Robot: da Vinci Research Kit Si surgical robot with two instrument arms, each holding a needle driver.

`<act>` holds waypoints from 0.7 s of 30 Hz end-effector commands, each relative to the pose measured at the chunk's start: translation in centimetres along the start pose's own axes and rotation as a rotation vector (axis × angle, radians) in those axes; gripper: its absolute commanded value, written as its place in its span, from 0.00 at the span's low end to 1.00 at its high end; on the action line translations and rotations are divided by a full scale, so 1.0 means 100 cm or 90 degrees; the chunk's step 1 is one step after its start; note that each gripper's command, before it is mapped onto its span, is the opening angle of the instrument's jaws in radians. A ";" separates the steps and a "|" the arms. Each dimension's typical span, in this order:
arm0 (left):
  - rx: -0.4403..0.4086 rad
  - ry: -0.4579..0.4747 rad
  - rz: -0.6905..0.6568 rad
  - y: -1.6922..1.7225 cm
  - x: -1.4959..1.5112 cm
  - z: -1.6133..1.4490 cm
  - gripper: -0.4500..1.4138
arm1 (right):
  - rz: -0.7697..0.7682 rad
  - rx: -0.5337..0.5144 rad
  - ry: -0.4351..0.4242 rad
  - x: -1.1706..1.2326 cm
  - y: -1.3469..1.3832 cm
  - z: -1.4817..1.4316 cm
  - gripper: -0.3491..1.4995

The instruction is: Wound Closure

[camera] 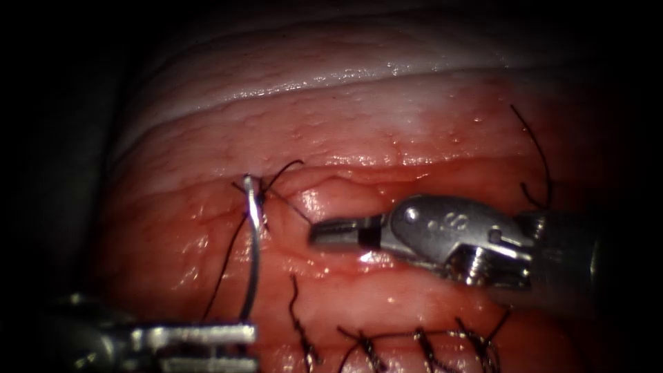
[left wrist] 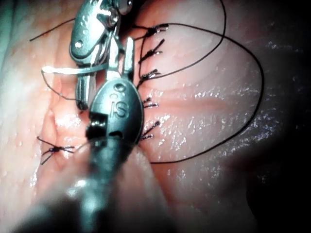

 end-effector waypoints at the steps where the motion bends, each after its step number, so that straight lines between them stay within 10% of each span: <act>1: -0.003 0.001 -0.005 0.0007 -0.0008 0.0005 0.00 | -0.001 0.005 0.002 -0.0002 -0.0019 0.0002 0.00; 12: -0.019 -0.003 -0.008 0.0045 -0.0011 -0.0003 0.00 | -0.077 0.022 0.039 0.0012 -0.0090 -0.0010 0.00; 16: -0.018 -0.009 -0.013 0.0040 -0.0002 -0.0017 0.00 | -0.190 0.004 0.067 0.0019 -0.0073 -0.0003 0.74; 21: 0.025 -0.024 -0.033 0.0013 0.0011 -0.0043 0.00 | -0.274 -0.031 0.060 0.0023 -0.0039 -0.0002 0.84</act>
